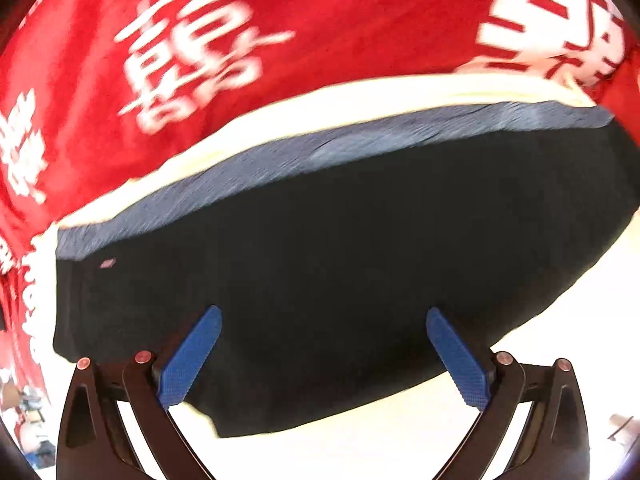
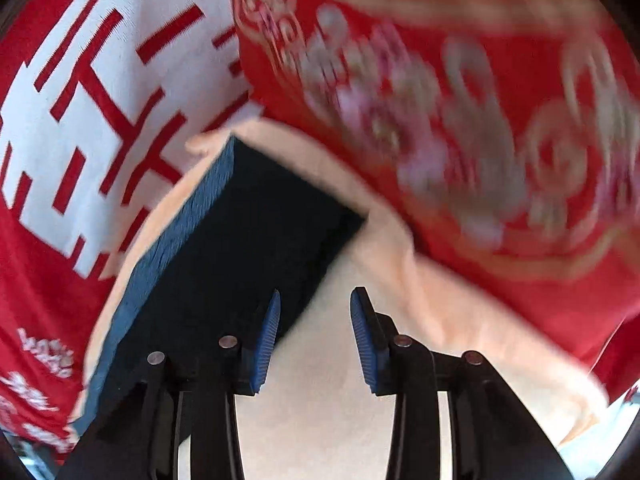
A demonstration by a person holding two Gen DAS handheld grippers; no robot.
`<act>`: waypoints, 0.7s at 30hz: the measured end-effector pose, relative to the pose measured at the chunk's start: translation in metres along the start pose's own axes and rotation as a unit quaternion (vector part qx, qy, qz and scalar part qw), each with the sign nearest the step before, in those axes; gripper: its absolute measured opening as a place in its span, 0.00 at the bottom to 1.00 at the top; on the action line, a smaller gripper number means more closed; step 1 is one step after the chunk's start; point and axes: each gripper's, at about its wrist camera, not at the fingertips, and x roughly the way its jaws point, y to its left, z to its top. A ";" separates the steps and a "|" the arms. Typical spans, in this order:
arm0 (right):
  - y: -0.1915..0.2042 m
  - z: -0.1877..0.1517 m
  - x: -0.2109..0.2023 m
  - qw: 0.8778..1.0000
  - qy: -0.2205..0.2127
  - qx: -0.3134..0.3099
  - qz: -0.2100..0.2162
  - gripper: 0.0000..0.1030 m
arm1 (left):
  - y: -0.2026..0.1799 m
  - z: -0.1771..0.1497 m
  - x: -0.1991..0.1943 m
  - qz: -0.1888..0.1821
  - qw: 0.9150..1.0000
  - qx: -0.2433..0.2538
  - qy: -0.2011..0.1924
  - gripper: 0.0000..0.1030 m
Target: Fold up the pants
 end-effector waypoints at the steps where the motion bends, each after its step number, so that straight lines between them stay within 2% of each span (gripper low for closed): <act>1: 0.004 0.004 -0.002 1.000 -0.008 -0.009 -0.004 0.24 | -0.009 0.006 0.001 -0.005 1.000 0.000 0.000 1.00; 2: 0.011 0.009 -0.003 0.999 -0.015 -0.029 -0.007 0.19 | -0.020 0.012 0.002 -0.012 1.000 -0.002 -0.001 1.00; 5: 0.024 0.016 -0.001 0.997 -0.015 -0.081 -0.013 0.19 | -0.048 0.027 0.012 -0.031 1.000 -0.003 0.004 1.00; 8: 0.027 0.016 0.021 0.992 0.012 -0.120 -0.044 0.18 | -0.070 0.029 0.025 -0.021 1.000 0.011 0.016 1.00; 12: 0.017 0.012 0.027 0.993 0.018 -0.113 -0.033 0.15 | -0.071 0.028 0.032 -0.028 0.999 0.000 0.018 1.00; 16: 0.016 0.000 0.013 0.992 0.027 -0.118 -0.041 0.22 | -0.068 0.024 0.037 -0.038 0.999 0.000 0.021 1.00; 21: 0.005 -0.029 -0.001 0.995 0.064 -0.074 0.013 0.27 | -0.072 0.024 0.037 -0.030 0.999 0.008 0.014 1.00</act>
